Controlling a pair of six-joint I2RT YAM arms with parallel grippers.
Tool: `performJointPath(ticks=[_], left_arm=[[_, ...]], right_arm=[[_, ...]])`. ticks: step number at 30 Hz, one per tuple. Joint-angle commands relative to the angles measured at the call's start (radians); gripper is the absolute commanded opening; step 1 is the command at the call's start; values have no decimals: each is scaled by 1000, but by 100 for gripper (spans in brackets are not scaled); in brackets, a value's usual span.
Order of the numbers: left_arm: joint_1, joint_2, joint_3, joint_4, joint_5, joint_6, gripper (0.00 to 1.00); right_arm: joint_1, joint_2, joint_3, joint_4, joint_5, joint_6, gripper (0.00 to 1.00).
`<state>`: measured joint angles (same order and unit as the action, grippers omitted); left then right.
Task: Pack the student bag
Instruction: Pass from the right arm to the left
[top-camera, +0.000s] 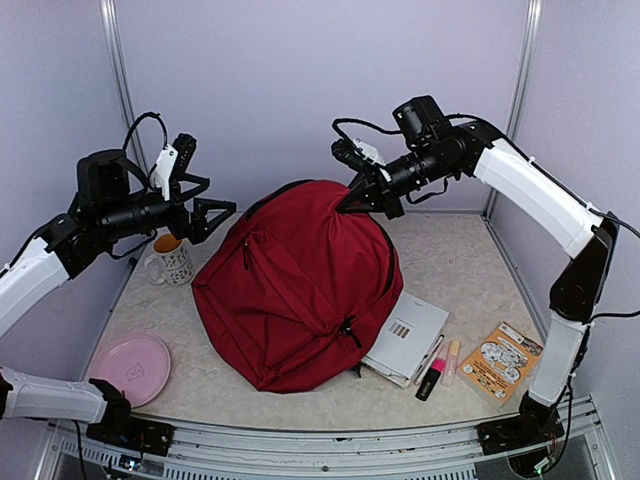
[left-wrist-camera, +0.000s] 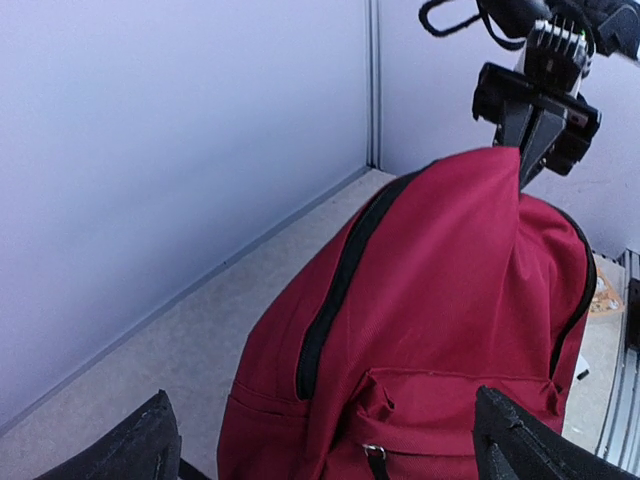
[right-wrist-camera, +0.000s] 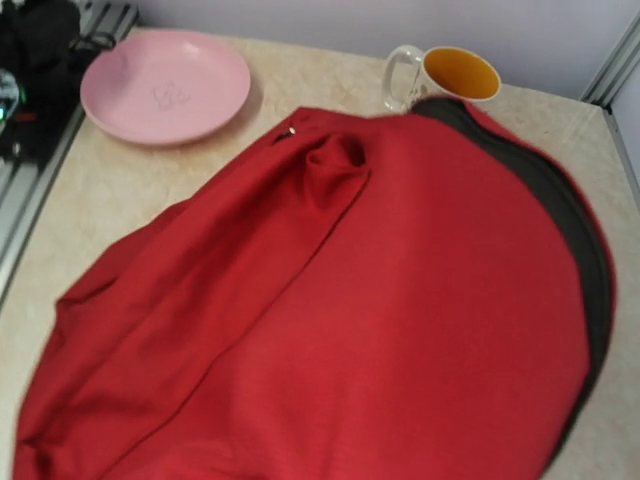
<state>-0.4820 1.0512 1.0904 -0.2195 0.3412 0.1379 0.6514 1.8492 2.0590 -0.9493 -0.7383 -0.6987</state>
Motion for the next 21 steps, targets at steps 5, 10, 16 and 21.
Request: performJointPath(ticks=[5,10,16,21], left_arm=[[6,78,-16,-53,129,82,99],[67,152,-18,7,132,91,99],[77,359,62,-6,332,142,99],[16,425,27,86,383,205,99]], right_arm=[[20,-78,-30,-18,-17,-209,0],[22,-104,-64,-27,-60,-280,0],[22,-124,-82,32,-109,-265,0],[21,-183,-153,128,-149,-262,0]])
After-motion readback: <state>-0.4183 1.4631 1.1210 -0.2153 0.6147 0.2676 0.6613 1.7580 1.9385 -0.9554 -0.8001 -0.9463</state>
